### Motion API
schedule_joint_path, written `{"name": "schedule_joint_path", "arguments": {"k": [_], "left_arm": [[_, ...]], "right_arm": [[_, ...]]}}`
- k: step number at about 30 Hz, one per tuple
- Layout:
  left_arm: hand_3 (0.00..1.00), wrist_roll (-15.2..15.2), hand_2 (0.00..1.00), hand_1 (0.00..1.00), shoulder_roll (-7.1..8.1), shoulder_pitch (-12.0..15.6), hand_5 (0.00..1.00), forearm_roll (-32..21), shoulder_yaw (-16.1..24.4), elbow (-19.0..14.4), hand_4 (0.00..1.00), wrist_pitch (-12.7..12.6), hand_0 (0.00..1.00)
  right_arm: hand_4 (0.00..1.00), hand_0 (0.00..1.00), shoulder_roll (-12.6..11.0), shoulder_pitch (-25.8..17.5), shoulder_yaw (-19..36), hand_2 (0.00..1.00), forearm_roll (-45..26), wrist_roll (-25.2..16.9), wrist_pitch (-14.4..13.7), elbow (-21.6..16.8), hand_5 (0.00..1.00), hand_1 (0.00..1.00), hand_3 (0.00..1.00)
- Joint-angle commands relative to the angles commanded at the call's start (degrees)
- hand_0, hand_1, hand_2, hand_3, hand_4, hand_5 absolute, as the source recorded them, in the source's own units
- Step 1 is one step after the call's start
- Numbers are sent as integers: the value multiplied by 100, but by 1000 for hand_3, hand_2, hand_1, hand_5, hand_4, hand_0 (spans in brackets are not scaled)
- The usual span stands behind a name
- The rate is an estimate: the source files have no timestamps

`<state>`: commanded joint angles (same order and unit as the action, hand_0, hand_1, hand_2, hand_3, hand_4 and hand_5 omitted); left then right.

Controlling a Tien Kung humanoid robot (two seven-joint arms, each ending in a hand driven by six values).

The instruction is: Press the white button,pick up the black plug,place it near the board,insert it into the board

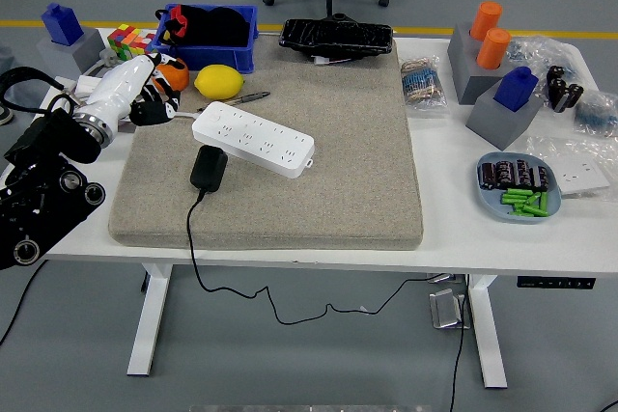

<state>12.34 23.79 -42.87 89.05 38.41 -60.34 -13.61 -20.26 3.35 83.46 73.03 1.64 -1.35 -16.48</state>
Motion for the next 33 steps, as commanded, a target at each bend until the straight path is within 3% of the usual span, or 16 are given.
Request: {"name": "schedule_joint_path", "arguments": {"k": [1, 2, 7, 15, 21, 33], "left_arm": [[778, 9, 193, 138, -28, -57, 2, -28, -63, 44, 2, 21, 101], [759, 23, 128, 47, -64, -128, 2, -55, -141, 99, 2, 49, 60], [759, 102, 128, 47, -346, -591, 2, -314, -710, 518, 2, 247, 60], [737, 500, 112, 39, -757, -1142, 2, -733, -1685, 1343, 2, 579, 60], [736, 708, 110, 38, -931, -1406, 2, -1066, -2308, 1833, 2, 794, 60], [737, 638, 107, 37, -1287, -1650, 2, -1526, -2904, 2403, 2, 749, 49]], "right_arm": [[668, 753, -2, 2, -2, 605, -1, 1, 1, 1, 370, 625, 598], [668, 753, -4, 4, -4, 606, -1, 1, 1, 2, 371, 625, 598], [668, 753, -5, 12, -18, 606, -21, 4, 7, -1, 371, 625, 598], [669, 753, -21, 24, -50, 605, -51, 9, 10, 2, 373, 625, 598], [669, 753, -35, 26, -51, 605, -62, 11, 7, 11, 373, 625, 599], [669, 752, -54, 67, -114, 605, -87, 11, 13, -7, 373, 626, 599]]}}
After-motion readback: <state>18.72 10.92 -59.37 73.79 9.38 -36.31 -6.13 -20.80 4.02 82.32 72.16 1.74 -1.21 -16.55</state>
